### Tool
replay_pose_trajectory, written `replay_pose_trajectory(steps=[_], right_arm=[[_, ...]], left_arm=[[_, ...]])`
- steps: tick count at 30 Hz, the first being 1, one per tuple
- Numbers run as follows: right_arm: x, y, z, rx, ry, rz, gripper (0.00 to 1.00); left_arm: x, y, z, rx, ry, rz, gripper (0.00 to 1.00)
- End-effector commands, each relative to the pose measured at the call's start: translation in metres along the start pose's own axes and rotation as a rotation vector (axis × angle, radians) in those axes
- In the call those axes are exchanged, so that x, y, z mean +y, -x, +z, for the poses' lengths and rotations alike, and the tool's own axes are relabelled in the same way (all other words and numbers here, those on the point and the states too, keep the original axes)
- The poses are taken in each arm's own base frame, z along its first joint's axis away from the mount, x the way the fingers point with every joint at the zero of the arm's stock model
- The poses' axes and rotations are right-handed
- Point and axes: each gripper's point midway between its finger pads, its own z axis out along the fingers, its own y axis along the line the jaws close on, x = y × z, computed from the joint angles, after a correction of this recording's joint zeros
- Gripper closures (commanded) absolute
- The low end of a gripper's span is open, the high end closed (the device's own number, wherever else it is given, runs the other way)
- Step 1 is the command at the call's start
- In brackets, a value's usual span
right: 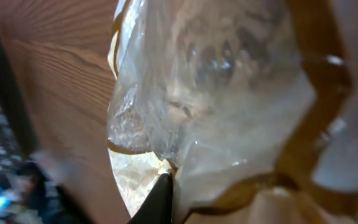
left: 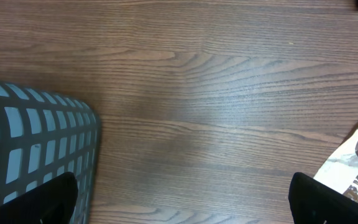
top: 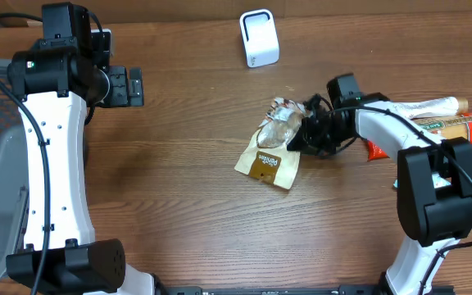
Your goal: Scan the item barcode
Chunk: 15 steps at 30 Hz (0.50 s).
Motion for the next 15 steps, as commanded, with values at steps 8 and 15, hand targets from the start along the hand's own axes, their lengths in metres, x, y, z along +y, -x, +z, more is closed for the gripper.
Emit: replay_pose_trajectory(steps=[8, 15], right_arm=[[0.017, 0.002, 0.024, 0.002, -0.044, -0.220, 0.96], [0.063, -0.003, -0.002, 0.010, 0.230, -0.212, 0.96]], left_arm=[[0.002, 0.005, -0.002, -0.016, 0.007, 0.016, 0.00], [0.002, 0.005, -0.002, -0.016, 0.007, 0.016, 0.00]])
